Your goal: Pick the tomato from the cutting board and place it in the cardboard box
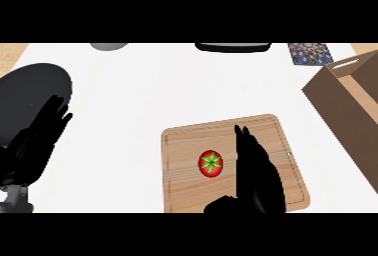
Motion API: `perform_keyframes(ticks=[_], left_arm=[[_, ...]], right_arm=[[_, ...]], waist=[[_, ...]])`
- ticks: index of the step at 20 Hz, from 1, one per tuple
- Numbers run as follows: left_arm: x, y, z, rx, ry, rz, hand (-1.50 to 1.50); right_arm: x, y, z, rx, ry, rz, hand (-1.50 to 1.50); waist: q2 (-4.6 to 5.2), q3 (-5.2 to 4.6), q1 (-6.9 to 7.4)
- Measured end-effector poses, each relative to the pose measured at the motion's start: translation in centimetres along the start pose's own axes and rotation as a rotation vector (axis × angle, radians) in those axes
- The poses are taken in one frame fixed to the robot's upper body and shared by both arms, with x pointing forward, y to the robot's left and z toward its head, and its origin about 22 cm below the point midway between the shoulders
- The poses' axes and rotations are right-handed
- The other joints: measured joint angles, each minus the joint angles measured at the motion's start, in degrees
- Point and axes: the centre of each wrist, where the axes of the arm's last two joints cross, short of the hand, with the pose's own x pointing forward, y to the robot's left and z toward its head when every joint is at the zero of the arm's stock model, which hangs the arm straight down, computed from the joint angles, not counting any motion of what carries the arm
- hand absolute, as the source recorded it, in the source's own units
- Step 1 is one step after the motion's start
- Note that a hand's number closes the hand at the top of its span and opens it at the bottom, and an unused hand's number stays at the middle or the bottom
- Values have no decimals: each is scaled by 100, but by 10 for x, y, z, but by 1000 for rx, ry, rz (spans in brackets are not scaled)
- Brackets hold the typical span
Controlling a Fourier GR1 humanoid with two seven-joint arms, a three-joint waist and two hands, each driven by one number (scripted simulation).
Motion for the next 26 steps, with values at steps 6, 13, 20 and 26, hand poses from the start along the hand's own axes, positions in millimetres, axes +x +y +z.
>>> perform_keyframes(ticks=[6,13,20,26], left_arm=[[7,-3,0,7,-6,2,0],[4,0,1,11,-1,0,0],[-1,6,0,8,0,-1,0],[3,3,-3,10,3,-1,0]], right_arm=[[14,2,-5,6,-34,29,-150],[27,3,-16,-9,-46,68,-150],[32,10,-32,20,-14,115,-150],[31,19,-40,41,17,135,-150]], waist=[[-6,8,-25],[-6,9,-36],[-1,9,-36],[-9,12,-50]])
